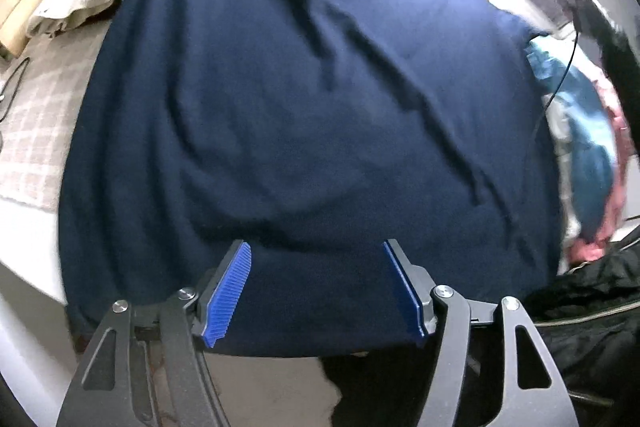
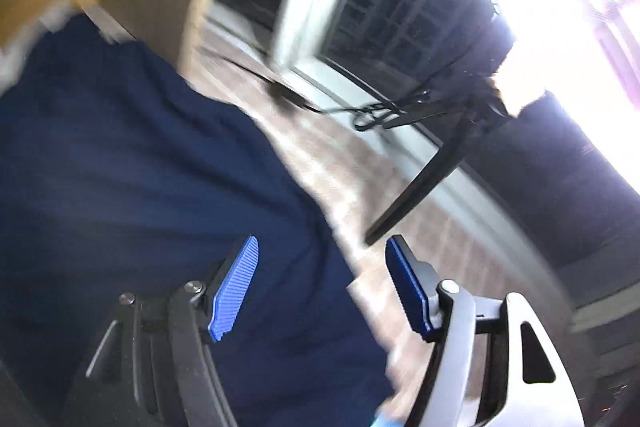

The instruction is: Fold clothes

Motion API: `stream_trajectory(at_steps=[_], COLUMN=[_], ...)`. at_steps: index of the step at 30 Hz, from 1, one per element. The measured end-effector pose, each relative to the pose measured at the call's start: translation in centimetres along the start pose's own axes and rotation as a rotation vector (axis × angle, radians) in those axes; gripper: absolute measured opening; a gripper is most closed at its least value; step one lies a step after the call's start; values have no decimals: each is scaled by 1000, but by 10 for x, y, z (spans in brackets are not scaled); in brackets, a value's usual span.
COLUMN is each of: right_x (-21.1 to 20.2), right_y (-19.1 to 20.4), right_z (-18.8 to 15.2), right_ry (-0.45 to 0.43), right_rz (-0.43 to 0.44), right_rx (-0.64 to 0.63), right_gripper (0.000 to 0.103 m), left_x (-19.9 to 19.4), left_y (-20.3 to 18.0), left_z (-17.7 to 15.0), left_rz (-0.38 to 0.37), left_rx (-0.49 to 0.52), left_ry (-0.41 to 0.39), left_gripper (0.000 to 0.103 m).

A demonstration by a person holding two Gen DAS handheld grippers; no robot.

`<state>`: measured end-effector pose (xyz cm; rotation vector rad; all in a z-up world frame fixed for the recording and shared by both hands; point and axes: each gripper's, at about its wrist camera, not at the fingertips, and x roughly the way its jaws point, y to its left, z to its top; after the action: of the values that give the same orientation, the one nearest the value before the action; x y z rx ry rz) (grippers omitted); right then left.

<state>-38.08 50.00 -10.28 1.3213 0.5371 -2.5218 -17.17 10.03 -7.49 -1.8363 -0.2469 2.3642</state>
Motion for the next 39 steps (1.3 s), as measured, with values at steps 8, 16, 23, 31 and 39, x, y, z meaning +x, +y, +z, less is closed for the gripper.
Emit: stream_trajectory(at_steps=[8, 16, 23, 31, 39], right_x=[-151, -155, -118, -117, -104], right_y=[48, 142, 170, 172, 166], right_z=[-132, -289, -296, -276, -266], right_ry=[-47, 116, 131, 118, 114], right_rz=[222, 236, 74, 87, 92], right_rx=[213, 440, 435, 488, 513], right_gripper=[65, 65, 65, 65, 65], left_x=[18, 6, -31, -5, 10], left_y=[-8, 48, 140, 180, 184], left_z=[-17, -25, -9, 15, 21], left_rz=[-61, 69, 151, 104, 13], left_rx=[170, 197, 31, 28, 69], left_ry=[25, -8, -113, -125, -101], left_gripper=[64, 61, 63, 65, 24])
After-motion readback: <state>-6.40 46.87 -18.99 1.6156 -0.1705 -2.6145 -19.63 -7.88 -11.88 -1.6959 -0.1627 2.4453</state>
